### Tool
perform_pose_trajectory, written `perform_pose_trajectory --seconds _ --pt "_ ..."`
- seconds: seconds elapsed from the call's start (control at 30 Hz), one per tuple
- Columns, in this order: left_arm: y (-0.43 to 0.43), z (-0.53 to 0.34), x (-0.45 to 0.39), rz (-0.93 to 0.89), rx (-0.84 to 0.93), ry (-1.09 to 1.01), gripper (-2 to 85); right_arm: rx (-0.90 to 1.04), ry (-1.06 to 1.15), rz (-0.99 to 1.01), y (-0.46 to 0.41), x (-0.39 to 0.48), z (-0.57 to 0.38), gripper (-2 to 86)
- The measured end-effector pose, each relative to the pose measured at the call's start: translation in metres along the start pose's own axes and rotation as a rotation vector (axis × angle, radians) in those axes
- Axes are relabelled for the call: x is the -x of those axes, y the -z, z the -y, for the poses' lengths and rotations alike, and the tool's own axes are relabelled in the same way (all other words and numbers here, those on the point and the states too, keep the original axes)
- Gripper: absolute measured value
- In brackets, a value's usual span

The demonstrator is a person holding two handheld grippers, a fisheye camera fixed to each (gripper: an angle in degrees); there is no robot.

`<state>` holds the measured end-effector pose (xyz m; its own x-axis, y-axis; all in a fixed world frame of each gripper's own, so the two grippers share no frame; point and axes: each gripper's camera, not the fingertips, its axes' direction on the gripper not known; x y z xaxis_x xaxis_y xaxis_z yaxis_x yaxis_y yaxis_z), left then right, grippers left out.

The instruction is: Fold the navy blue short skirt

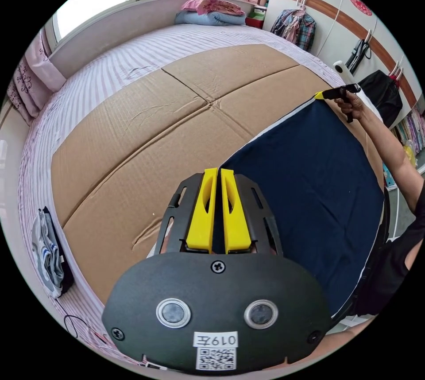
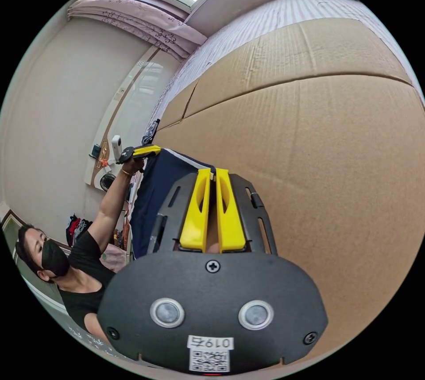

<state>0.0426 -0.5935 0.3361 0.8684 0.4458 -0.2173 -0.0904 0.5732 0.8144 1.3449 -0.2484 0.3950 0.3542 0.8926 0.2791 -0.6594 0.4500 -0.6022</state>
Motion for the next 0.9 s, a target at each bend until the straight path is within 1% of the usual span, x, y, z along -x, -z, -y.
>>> perform_pose_trajectory --seconds 0.17,0.3,0.37,0.43,0.5,0.57,0.67,0.7,0.77,0.9 --pt "-0.017 -0.018 0.008 -0.028 0.004 0.061 1.4 0.004 -0.012 -0.006 0.008 0.013 0.008 1.3" --pt "-0.02 -0.033 -0.002 0.068 0.006 0.059 3.0 0.01 0.025 -0.027 0.013 0.027 0.011 5.2" --pt "-0.007 -0.046 0.0 0.105 -0.061 0.09 4.2 0.016 0.047 0.004 0.017 0.038 0.011 10.6" --pt "0.017 -0.064 0.013 0.102 -0.139 0.15 6.2 0.03 0.062 -0.017 0.023 0.045 0.009 13.2" --pt "0.053 -0.108 0.044 0.045 -0.226 0.238 8.2 0.057 0.068 -0.032 0.032 0.047 0.004 13.8" --pt "0.071 -0.152 0.069 0.01 -0.228 0.313 9.0 0.103 0.075 0.012 0.042 0.044 -0.009 13.6" --pt "0.079 -0.231 0.095 -0.058 -0.16 0.415 10.2 0.127 0.081 0.05 0.046 0.04 -0.028 12.4" --pt "0.079 -0.261 0.098 -0.05 -0.13 0.446 10.4 0.123 0.08 0.053 0.047 0.039 -0.032 12.2" --pt "0.077 -0.302 0.1 -0.039 -0.103 0.499 10.5 0.107 0.07 0.098 0.047 0.035 -0.042 11.7" --pt "0.062 -0.365 0.1 -0.11 -0.035 0.57 10.7 0.108 0.065 0.117 0.041 0.035 -0.049 11.0"
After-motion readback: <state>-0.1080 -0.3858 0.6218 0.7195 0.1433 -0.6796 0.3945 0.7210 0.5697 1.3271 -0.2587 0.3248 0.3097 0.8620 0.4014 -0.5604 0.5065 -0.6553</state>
